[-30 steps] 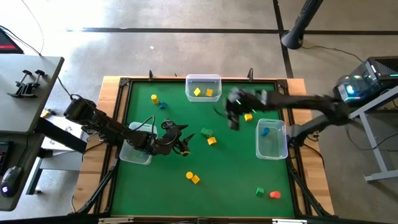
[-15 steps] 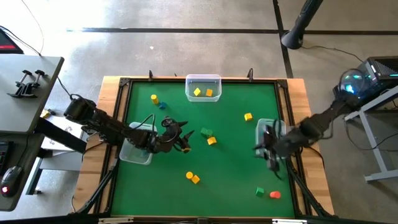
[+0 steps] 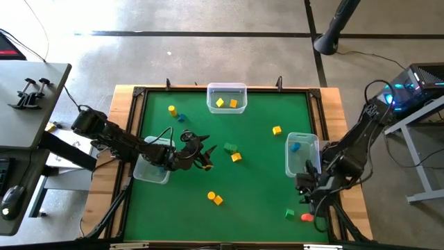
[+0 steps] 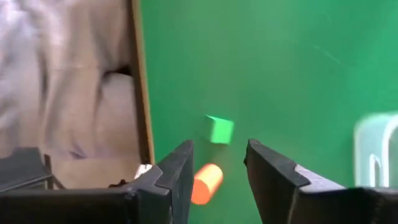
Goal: Sort blocks by size
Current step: Put the orange cylindrical block into the right transparent bin
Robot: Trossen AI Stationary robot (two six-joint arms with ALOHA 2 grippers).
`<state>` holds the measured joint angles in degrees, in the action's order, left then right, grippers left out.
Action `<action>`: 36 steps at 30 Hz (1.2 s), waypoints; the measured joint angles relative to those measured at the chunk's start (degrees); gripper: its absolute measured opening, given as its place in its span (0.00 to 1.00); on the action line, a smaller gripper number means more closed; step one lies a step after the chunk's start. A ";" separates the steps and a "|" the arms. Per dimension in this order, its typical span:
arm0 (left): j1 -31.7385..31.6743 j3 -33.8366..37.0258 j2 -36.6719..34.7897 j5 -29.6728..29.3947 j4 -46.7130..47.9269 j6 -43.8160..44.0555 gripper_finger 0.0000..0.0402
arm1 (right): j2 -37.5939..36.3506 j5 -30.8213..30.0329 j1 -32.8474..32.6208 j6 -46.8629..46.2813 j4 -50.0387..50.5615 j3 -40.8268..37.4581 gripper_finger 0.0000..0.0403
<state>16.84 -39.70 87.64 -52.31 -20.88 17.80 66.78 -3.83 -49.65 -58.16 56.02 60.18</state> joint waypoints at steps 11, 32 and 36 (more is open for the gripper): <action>-0.47 0.00 0.00 0.07 0.06 -0.98 0.57 | 7.90 7.65 1.43 -4.94 6.47 -0.04 0.43; -1.10 0.00 0.00 0.08 1.28 -1.01 0.57 | 22.21 12.01 -10.38 -10.89 -3.27 -0.11 0.66; -1.42 0.00 0.00 0.07 1.33 -0.96 0.57 | 23.86 10.33 -10.45 -11.47 -3.28 -0.11 0.66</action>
<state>15.42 -39.70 87.64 -52.23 -19.55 16.85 90.64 6.51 -60.10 -69.63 52.74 60.07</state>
